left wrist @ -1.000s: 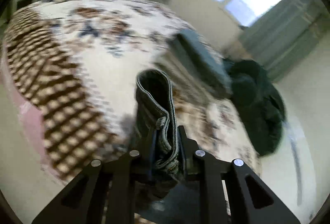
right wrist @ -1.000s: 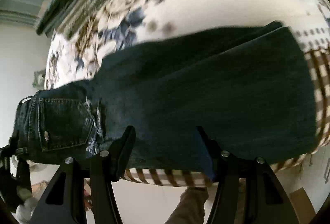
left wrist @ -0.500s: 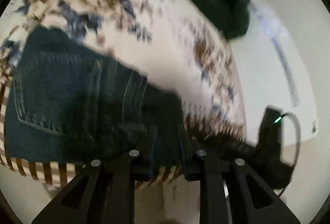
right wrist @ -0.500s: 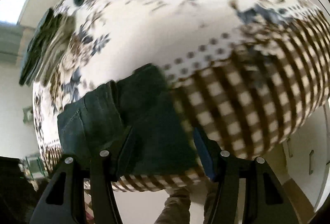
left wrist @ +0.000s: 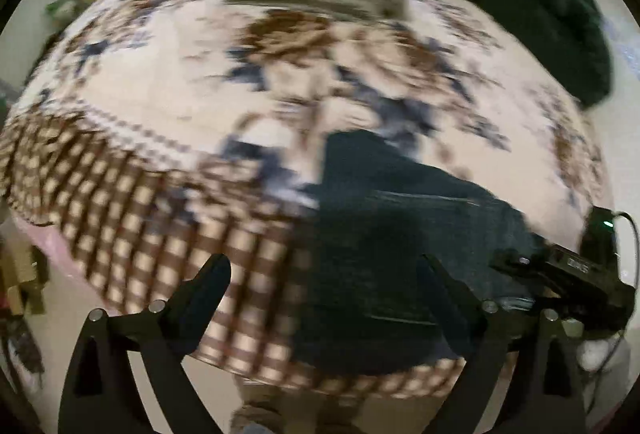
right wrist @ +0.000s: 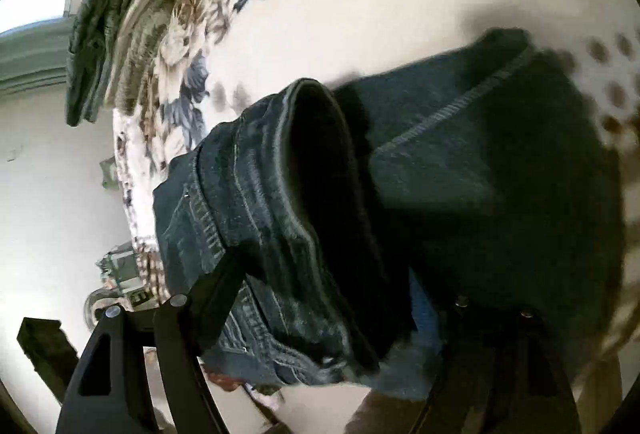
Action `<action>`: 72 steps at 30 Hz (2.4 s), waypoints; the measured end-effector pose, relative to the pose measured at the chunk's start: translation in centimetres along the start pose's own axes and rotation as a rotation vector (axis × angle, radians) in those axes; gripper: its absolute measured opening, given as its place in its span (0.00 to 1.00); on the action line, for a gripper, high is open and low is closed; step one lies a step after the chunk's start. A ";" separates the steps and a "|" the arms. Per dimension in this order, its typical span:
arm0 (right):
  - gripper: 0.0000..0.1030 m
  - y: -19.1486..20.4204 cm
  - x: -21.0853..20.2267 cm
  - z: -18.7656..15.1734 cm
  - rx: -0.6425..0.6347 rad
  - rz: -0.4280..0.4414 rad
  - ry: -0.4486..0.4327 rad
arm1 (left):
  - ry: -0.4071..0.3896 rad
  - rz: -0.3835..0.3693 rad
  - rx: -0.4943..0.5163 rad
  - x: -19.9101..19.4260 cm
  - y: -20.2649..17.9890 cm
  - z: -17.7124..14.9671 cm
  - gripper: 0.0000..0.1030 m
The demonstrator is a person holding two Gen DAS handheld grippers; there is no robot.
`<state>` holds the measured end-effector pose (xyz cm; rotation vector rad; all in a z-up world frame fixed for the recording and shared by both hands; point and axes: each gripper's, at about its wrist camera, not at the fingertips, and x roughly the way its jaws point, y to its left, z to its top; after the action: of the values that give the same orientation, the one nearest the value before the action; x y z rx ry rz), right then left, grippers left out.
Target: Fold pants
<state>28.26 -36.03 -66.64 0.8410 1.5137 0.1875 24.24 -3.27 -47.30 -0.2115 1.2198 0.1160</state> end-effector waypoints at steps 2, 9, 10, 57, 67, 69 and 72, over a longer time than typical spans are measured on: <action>0.17 1.3 -0.3 -0.3 -0.061 -0.021 -0.014 | -0.008 0.009 -0.025 0.2 1.0 0.4 0.91; 0.12 2.0 -11.0 -3.1 -0.169 -0.096 -0.214 | -0.010 -0.054 -0.066 0.0 0.9 1.6 0.91; 0.12 0.9 -12.9 -3.2 -0.150 -0.098 -0.232 | -0.004 -0.074 -0.076 0.3 0.5 1.9 0.91; 0.82 -15.7 -7.0 -6.4 0.355 0.210 -0.197 | 0.334 -0.459 -0.147 11.6 -6.6 -4.1 0.91; 0.81 -15.7 -8.2 -6.4 0.323 0.342 -0.253 | 0.327 -0.486 -0.135 12.2 -6.3 -4.5 0.94; 0.81 -15.0 -8.9 -6.4 0.308 0.355 -0.266 | 0.328 -0.486 -0.139 12.2 -6.3 -4.4 0.94; 0.81 -12.9 -10.0 -5.6 0.198 0.321 -0.282 | 0.333 -0.501 -0.156 12.5 -6.1 -4.2 0.95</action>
<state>17.18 -49.14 -65.35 1.2162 1.1396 0.1482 25.90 -10.49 -59.78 -0.6865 1.4523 -0.2711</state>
